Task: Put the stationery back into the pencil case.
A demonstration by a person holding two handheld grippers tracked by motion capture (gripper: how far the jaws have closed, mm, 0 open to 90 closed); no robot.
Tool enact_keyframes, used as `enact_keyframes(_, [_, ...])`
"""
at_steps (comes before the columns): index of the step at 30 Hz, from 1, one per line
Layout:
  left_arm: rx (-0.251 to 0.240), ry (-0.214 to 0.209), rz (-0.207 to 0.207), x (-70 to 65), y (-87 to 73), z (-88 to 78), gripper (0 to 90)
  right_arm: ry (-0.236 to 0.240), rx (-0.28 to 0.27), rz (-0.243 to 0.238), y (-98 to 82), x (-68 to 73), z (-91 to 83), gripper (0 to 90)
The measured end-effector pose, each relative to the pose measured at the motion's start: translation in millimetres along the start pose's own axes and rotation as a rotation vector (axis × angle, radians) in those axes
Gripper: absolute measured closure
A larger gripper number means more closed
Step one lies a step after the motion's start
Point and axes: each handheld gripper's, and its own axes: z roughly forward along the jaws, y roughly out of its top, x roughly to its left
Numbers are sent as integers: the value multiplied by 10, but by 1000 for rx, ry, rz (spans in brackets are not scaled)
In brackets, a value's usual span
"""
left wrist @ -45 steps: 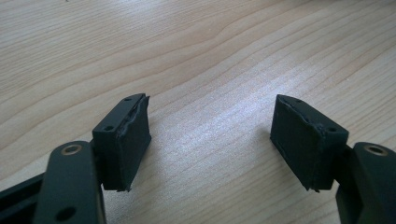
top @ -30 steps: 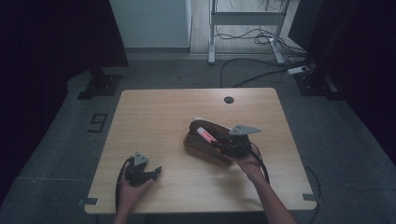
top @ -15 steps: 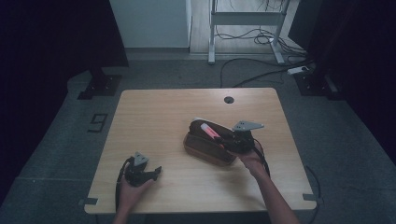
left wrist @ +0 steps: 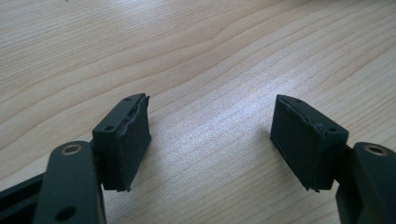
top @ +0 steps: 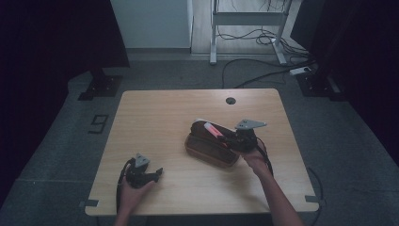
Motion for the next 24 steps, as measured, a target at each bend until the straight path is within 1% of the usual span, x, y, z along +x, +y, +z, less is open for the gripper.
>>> enact_keyframes(4, [0, 0, 0, 0, 0, 0, 280, -7, 1, -11, 32, -18, 1, 656])
enact_keyframes(8, [1, 0, 1, 1, 0, 0, 280, -18, 4, -9, 30, -59, 11, 656])
enact_keyframes(11, [1, 0, 1, 1, 0, -1, 280, -33, 15, -24, 20, -81, 29, 656])
enact_keyframes(17, [1, 0, 1, 1, 0, 0, 279, -43, 18, -43, 10, -84, 39, 653])
enact_keyframes(18, [1, 0, 1, 1, 0, 0, 280, -49, 20, -51, 8, -78, 40, 648])
enact_keyframes(19, [1, 0, 1, 1, 0, 0, 280, -61, 22, -72, 0, -59, 43, 605])
enact_keyframes(20, [1, 0, 1, 1, 0, 0, 280, -72, 13, -78, -3, -50, 43, 575])
enact_keyframes(21, [1, 0, 1, 1, 0, 0, 280, -80, 13, -82, -4, -44, 39, 569])
enact_keyframes(24, [1, 0, 1, 1, 0, 0, 280, -83, 10, -88, -13, -29, 36, 563])
